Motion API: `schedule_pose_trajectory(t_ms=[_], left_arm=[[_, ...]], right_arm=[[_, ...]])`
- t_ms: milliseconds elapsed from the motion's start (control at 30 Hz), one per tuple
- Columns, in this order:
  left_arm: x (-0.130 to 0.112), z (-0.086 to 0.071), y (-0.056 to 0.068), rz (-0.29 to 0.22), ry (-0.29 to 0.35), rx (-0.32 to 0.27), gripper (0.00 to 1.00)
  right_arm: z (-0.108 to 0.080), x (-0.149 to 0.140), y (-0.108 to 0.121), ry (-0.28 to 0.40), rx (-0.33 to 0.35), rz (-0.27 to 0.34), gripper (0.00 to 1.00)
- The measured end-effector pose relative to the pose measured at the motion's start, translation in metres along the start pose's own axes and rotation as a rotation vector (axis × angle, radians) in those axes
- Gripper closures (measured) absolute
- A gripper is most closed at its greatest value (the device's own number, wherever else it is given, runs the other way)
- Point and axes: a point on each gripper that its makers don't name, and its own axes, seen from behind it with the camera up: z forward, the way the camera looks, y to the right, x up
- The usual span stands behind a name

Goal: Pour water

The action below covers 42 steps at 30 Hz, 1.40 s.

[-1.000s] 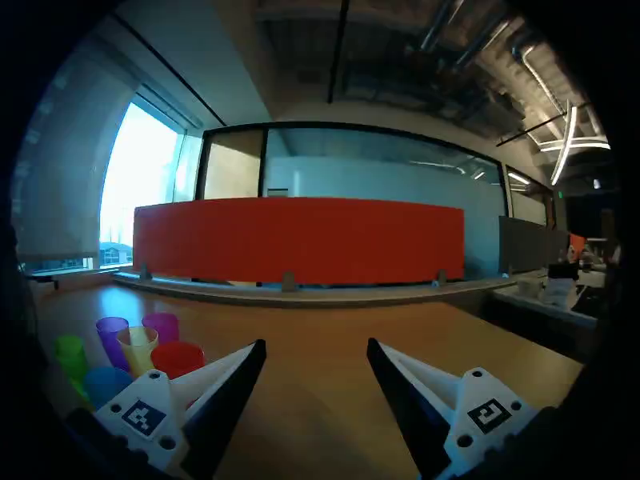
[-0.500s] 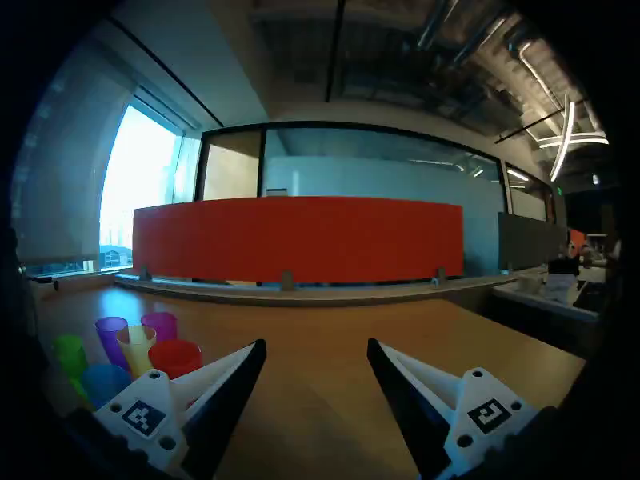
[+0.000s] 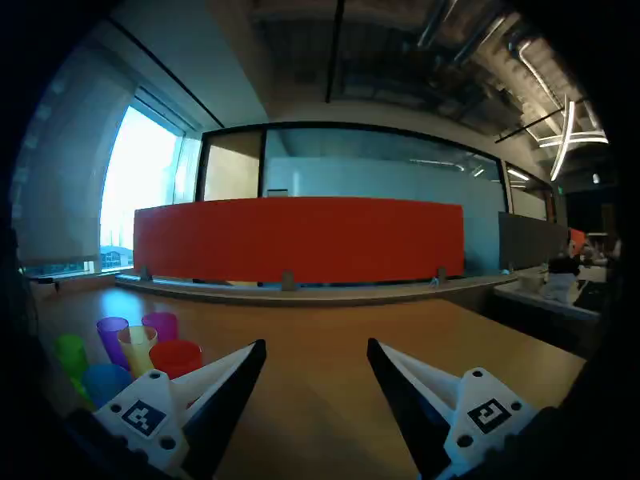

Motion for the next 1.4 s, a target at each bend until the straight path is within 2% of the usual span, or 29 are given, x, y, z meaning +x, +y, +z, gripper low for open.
schedule_pose_trajectory(t_ms=[1400], left_arm=[[0.0000, -0.0002, 0.0003, 0.000, 0.000, 0.000, 0.14]], right_arm=[[0.0002, -0.0001, 0.0006, -0.002, 0.000, 0.001, 0.01]])
